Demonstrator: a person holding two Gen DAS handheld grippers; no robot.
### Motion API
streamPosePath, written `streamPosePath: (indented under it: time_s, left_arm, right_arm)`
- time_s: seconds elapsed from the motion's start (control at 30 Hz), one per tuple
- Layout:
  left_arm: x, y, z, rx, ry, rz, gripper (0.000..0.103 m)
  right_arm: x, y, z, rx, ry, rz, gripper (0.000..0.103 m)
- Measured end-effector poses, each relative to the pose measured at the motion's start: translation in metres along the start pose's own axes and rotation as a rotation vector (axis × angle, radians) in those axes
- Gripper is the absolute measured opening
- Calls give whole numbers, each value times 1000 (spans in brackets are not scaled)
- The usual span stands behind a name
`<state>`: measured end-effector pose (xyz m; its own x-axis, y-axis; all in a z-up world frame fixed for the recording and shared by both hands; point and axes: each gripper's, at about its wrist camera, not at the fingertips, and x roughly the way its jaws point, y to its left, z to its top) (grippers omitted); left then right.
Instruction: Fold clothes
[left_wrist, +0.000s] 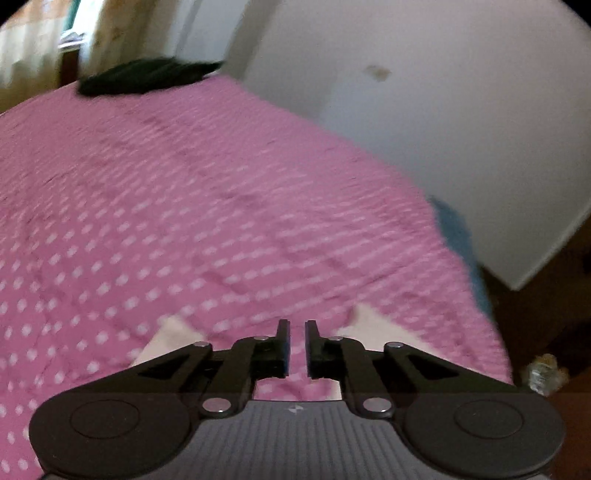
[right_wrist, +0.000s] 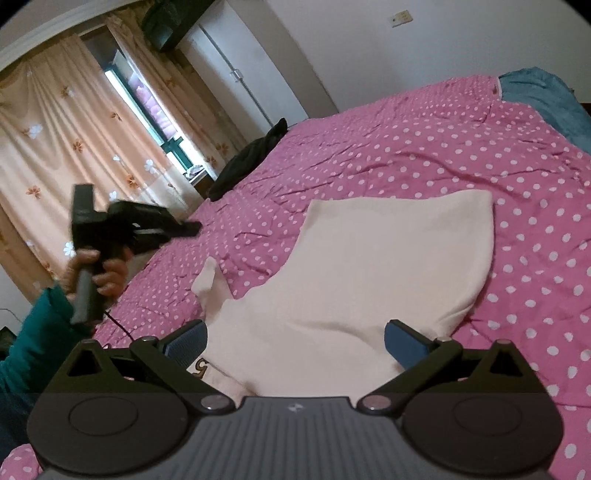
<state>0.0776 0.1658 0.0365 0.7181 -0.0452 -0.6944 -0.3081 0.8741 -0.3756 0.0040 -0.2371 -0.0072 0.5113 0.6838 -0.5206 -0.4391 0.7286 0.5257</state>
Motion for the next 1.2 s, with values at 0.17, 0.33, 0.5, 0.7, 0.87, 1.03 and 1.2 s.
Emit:
streamPosePath:
  time_s: [0.17, 0.33, 0.5, 0.7, 0.87, 1.03, 1.2]
  left_arm:
    - [24, 22, -5, -71, 37, 106, 51]
    - [42, 31, -7, -149, 74, 148, 63]
    - [62, 42, -12, -196, 113, 178, 54]
    - [52, 63, -14, -240, 83, 152, 7]
    - [22, 71, -15, -264, 24, 72, 3]
    - [-13, 56, -9, -231, -42, -92, 3]
    - [-54, 13, -5, -110, -94, -309, 3]
  right_arm:
    - [5, -1, 0, 6, 1, 18, 103]
    - [12, -1, -1, 11, 14, 27, 103]
    - [14, -1, -2, 11, 16, 27, 103]
    - [4, -1, -3, 23, -18, 21, 103]
    - [0, -2, -4, 32, -40, 10, 103]
    - [-8, 3, -4, 10, -64, -2, 103]
    - [-20, 4, -2, 5, -100, -23, 103]
